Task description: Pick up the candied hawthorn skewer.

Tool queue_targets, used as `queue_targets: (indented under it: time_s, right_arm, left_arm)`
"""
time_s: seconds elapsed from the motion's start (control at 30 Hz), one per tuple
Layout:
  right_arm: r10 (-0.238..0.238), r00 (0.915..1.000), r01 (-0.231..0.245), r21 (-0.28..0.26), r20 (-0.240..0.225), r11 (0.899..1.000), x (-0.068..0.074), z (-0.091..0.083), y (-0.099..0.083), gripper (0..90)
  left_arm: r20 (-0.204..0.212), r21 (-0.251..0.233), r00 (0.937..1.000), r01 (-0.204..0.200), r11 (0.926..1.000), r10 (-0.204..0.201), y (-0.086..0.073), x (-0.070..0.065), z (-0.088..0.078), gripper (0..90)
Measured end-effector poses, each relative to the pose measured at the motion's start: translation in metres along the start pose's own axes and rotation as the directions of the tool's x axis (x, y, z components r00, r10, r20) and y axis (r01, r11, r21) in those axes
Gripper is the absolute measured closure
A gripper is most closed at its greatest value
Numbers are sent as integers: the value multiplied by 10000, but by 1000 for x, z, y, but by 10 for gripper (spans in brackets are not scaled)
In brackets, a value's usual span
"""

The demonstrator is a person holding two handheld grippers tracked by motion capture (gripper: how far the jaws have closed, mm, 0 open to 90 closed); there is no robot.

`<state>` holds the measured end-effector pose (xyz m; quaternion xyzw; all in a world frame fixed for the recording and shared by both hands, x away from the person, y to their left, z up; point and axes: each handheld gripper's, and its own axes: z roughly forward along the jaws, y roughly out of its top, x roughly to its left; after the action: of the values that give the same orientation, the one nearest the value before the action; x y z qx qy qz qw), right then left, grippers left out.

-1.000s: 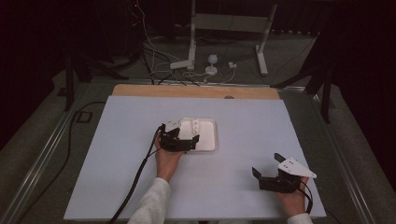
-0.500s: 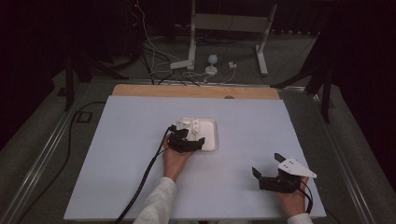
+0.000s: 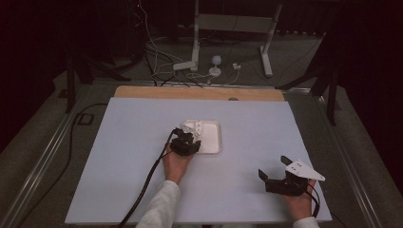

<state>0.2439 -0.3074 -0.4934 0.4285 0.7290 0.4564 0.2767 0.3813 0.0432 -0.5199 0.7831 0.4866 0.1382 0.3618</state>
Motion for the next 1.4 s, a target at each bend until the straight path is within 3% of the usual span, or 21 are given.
queue_targets:
  time_s: [0.27, 0.33, 0.47, 0.5, 0.6, 0.73, 0.87, 1.0, 1.13, 1.23, 1.4]
  right_arm:
    - [-19, 10000, 19, 14, -1, 10000, 0, 0, 0, 0]
    - [-17, 10000, 17, 17, 3, 10000, 0, 0, 0, 0]
    - [-38, 10000, 38, 22, -3, 10000, 0, 0, 0, 0]
    - [-45, 10000, 45, 25, -5, 10000, 0, 0, 0, 0]
    - [-36, 10000, 36, 34, -1, 10000, 0, 0, 0, 0]
    - [-34, 10000, 34, 21, 12, 10000, 0, 0, 0, 0]
    - [-54, 10000, 54, 36, 8, 10000, 0, 0, 0, 0]
    - [-56, 10000, 56, 45, 10, 10000, 0, 0, 0, 0]
    - [-47, 10000, 47, 60, 14, 10000, 0, 0, 0, 0]
    - [-76, 10000, 76, 54, 6, 10000, 1, 0, 0, 0]
    - [-35, 10000, 35, 49, 13, 10000, 0, 0, 0, 0]
  left_arm:
    - [483, 379, 9954, 815, 9960, -833, 2, 8, -2, 833]
    - [729, 476, 9896, 1206, 9916, -1239, 2, 11, -2, 851]
    - [900, 469, 9844, 1471, 9880, -1509, 2, 14, -3, 882]
    - [1040, 449, 9797, 1676, 9848, -1715, 3, 16, -5, 888]
    - [1059, 477, 9783, 1738, 9836, -1780, 3, 17, -7, 895]
    - [1487, 451, 9658, 2077, 9771, -2122, 3, 20, -13, 900]
    - [1513, 572, 9677, 1953, 9791, -2018, 2, 17, -17, 900]
    - [1655, 692, 9636, 2011, 9771, -2100, 0, 14, -21, 900]
    - [1631, 1276, 9665, 1783, 9757, -1980, -2, 13, -18, 883]
    - [1699, 1441, 9638, 1822, 9726, -2057, -4, 14, -14, 877]
    - [1805, 1343, 9609, 1874, 9731, -2099, -3, 16, -16, 900]
